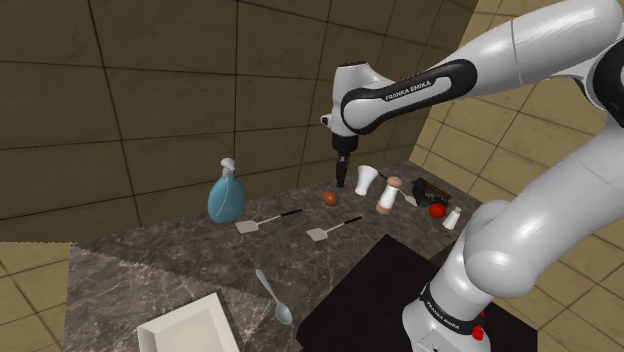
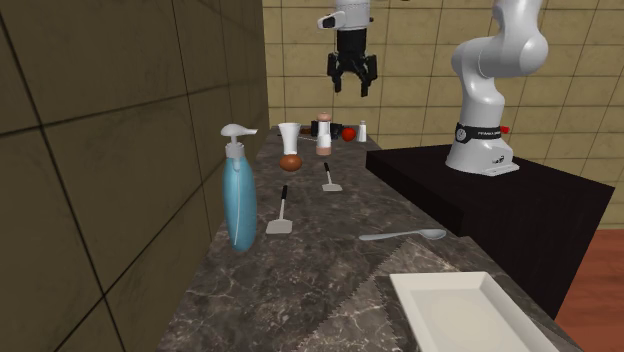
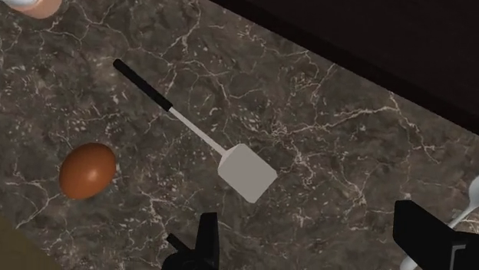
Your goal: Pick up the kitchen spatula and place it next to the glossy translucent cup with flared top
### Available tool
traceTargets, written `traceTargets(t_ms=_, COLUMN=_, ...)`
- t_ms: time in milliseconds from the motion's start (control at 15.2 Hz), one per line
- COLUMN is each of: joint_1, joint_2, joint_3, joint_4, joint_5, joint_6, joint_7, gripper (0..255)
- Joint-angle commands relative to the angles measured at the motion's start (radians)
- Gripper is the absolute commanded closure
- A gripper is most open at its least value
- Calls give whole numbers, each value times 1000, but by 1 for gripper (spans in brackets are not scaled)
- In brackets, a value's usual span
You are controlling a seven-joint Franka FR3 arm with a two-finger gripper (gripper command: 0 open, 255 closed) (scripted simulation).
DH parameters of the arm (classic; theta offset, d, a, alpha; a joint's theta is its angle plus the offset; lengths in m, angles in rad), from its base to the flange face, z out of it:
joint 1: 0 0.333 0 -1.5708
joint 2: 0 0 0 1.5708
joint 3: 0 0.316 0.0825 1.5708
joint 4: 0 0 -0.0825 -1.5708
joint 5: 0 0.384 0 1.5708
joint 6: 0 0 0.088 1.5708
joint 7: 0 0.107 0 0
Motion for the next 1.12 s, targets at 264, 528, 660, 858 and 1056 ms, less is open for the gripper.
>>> traceTargets(t_ms=264, joint_1=25, joint_2=240, joint_3=-28, joint_4=88, joint_5=36, joint_6=178, joint_7=-188, gripper=0)
traceTargets(t_ms=528, joint_1=29, joint_2=396, joint_3=-21, joint_4=168, joint_5=78, joint_6=267, joint_7=-315, gripper=0)
traceTargets(t_ms=660, joint_1=26, joint_2=473, joint_3=-10, joint_4=213, joint_5=99, joint_6=303, joint_7=-377, gripper=0)
traceTargets(t_ms=858, joint_1=18, joint_2=584, joint_3=15, joint_4=288, joint_5=127, joint_6=347, joint_7=-464, gripper=0)
traceTargets(t_ms=1056, joint_1=8, joint_2=693, joint_3=47, joint_4=370, joint_5=145, joint_6=380, joint_7=-543, gripper=0)
